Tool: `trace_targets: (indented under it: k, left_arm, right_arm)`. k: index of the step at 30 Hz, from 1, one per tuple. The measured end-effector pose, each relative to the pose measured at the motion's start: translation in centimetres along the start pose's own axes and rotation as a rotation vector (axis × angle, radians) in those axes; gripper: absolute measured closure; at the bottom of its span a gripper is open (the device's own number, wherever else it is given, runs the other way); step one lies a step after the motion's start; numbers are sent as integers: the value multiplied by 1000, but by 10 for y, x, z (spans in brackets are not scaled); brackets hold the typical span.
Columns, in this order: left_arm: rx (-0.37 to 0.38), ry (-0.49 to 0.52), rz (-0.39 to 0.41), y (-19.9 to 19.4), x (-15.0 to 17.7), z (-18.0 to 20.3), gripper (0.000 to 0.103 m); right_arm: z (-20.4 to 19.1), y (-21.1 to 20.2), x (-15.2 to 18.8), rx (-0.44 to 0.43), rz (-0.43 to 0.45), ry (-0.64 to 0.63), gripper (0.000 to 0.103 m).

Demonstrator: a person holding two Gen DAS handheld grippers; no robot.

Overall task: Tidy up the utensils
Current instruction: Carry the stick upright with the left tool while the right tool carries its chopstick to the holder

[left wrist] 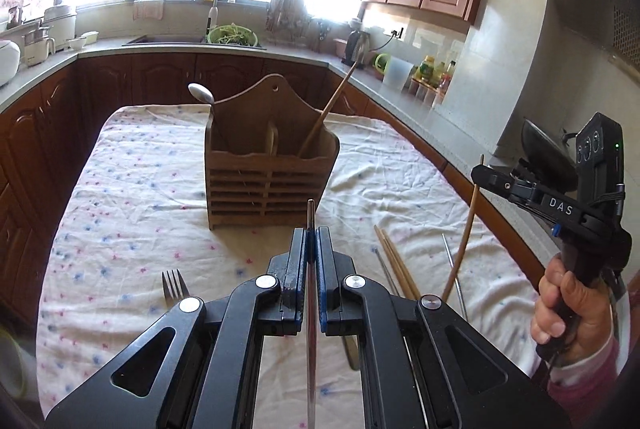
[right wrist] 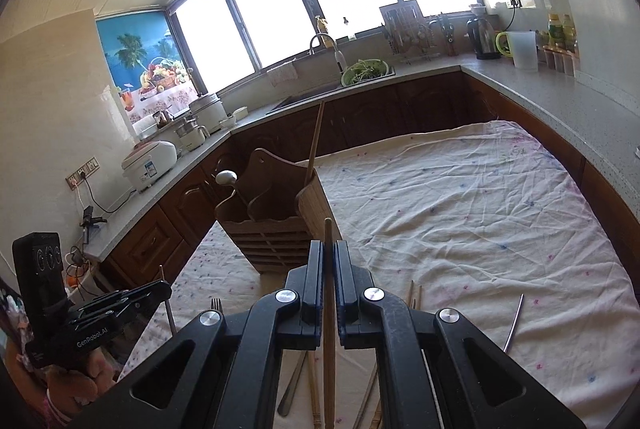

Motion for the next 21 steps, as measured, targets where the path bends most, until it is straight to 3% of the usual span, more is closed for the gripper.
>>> trace_targets:
  k: [21]
  left_arm:
    - [-22, -36, 119, -28, -30, -16, 100]
  right_arm:
    - [-21, 1, -35, -41, 70, -55, 98]
Point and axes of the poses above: each gripper's, at about its wrist camera, not at the fingertips, and y roughly the way its jaws point, z to its right, x to its underside, the point moved 2 cm from there along y, roughly the way its jaws point, and after that the axes turned 11 degrees about -x, right-handed, at the moved point
